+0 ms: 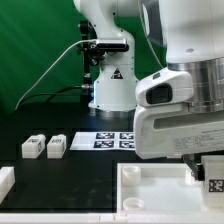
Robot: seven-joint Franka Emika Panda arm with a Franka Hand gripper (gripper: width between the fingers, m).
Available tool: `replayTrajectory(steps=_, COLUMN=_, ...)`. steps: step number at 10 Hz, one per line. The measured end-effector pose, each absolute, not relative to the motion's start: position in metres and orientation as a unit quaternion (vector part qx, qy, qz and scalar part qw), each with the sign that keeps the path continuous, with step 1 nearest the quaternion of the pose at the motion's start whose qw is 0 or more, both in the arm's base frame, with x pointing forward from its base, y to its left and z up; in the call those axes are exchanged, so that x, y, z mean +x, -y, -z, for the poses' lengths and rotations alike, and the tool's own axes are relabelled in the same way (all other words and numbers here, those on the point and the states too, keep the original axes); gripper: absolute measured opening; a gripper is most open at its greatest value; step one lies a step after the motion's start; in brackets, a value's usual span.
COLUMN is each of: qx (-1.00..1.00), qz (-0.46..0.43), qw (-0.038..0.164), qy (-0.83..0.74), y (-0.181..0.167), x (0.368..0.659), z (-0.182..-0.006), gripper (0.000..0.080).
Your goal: Assemble one leg
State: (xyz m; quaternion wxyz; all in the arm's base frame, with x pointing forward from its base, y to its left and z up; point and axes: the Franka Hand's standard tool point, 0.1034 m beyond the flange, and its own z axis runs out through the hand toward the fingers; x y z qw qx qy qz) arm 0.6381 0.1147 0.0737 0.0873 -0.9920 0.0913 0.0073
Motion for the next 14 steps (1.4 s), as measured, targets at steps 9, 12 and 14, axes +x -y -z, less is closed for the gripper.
replayTrajectory(steps=9, qx=-0.723, qz=-0.062, qw=0.109, qy=-0.680, y=-0.117, x=0.634, z=-0.071, gripper=0.0297)
replayTrajectory(steps=12, qx=-0.746, qz=-0.058, qw=0.111, qy=-0.654, y=-0.118, x=0.634, z=-0.070, gripper=0.0561)
replayTrajectory(steps=14, qx=-0.873, qz=-0.039, qw=0.099, qy=-0.476, y=-0.118, x=0.629, z=-0.071, gripper=0.0631)
